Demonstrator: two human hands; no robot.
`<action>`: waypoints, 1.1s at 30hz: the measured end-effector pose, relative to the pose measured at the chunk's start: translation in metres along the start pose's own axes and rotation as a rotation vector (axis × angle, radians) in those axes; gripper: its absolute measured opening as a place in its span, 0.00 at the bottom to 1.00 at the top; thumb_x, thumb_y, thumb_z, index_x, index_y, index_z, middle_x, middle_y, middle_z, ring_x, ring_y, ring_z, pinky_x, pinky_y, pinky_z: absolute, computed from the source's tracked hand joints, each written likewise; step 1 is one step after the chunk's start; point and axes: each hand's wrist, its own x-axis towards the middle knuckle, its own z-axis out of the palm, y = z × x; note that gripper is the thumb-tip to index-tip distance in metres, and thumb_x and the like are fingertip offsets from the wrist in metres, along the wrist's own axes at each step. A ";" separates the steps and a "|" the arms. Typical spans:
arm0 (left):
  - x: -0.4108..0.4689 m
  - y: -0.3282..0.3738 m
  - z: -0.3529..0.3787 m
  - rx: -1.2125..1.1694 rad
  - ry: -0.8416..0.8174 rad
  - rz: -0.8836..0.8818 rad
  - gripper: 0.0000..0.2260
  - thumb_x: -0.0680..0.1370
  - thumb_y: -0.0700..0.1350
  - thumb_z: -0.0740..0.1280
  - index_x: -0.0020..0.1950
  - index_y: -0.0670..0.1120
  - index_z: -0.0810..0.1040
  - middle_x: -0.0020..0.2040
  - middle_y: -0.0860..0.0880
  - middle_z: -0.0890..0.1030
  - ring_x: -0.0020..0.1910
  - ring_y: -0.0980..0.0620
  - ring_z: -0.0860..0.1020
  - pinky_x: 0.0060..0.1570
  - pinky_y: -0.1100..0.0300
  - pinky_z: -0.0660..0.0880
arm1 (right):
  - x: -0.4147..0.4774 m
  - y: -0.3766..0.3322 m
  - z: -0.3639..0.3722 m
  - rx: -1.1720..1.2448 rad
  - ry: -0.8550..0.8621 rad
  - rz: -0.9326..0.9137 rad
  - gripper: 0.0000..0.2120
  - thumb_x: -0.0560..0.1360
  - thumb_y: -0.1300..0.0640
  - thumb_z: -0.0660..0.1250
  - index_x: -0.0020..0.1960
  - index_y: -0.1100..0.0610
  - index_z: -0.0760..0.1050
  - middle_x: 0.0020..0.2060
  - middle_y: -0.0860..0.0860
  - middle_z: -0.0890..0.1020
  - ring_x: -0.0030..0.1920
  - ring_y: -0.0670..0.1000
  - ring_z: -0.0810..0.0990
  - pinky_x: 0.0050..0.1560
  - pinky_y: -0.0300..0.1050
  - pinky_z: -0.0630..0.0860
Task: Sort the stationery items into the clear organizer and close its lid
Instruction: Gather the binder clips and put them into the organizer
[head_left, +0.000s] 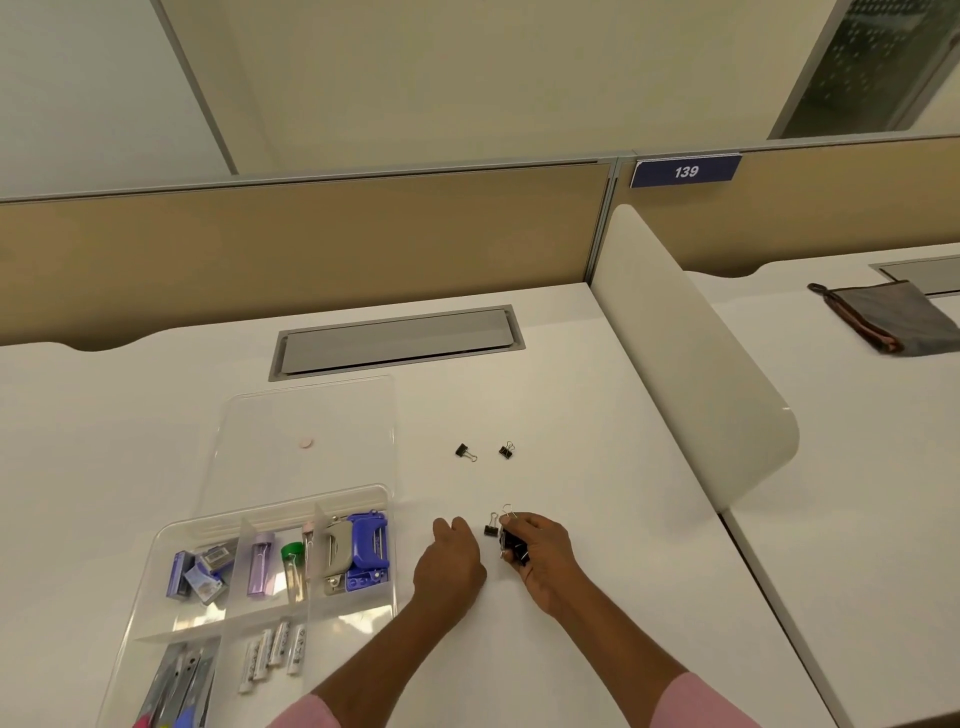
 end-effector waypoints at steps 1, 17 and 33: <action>0.000 -0.001 0.000 -0.016 -0.002 0.000 0.12 0.74 0.41 0.64 0.56 0.43 0.67 0.55 0.43 0.70 0.33 0.51 0.70 0.34 0.60 0.69 | 0.000 0.000 -0.001 0.000 0.003 -0.001 0.03 0.70 0.65 0.73 0.39 0.64 0.81 0.28 0.56 0.81 0.27 0.51 0.76 0.30 0.42 0.75; -0.047 -0.044 -0.079 -1.413 -0.266 -0.113 0.04 0.78 0.38 0.58 0.44 0.43 0.67 0.36 0.45 0.71 0.30 0.51 0.69 0.29 0.59 0.66 | -0.040 -0.009 0.025 -0.032 -0.308 0.004 0.06 0.67 0.62 0.75 0.40 0.63 0.80 0.32 0.56 0.79 0.31 0.52 0.76 0.31 0.42 0.74; -0.109 -0.147 -0.074 -1.219 -0.192 0.021 0.09 0.82 0.40 0.55 0.60 0.46 0.72 0.49 0.43 0.76 0.39 0.50 0.77 0.39 0.57 0.75 | -0.098 0.056 0.107 -0.278 -0.326 -0.001 0.02 0.71 0.66 0.71 0.41 0.64 0.83 0.36 0.59 0.84 0.37 0.54 0.83 0.42 0.44 0.80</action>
